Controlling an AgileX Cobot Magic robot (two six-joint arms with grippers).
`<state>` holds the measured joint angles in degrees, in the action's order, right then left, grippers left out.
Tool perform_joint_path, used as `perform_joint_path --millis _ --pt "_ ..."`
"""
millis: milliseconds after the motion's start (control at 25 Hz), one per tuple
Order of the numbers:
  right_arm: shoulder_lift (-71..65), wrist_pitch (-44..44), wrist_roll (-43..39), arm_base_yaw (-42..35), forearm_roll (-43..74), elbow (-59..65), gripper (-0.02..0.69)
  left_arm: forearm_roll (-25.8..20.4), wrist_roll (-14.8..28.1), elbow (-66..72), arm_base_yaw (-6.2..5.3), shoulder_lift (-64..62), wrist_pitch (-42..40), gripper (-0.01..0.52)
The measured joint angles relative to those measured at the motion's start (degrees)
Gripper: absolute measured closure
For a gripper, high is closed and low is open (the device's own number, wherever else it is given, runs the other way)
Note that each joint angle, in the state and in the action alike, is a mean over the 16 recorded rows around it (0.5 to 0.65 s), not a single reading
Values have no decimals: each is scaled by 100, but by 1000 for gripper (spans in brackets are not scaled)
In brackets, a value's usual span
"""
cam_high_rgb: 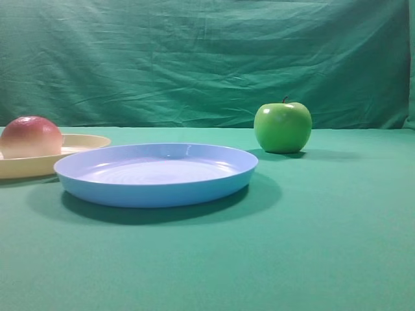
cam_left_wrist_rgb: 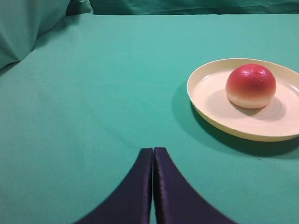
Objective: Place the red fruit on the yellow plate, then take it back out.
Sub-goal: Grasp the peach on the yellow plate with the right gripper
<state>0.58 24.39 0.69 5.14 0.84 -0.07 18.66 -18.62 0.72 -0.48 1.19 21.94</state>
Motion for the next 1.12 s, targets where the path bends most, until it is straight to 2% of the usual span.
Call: perform_joint_path --millis 720,1120 --pt "-5 -138 37 0 2 95 665 0 0 0 0 0 0 514" --pt "-725 -170 -41 0 -93 -641 665 0 0 0 0 0 0 514"
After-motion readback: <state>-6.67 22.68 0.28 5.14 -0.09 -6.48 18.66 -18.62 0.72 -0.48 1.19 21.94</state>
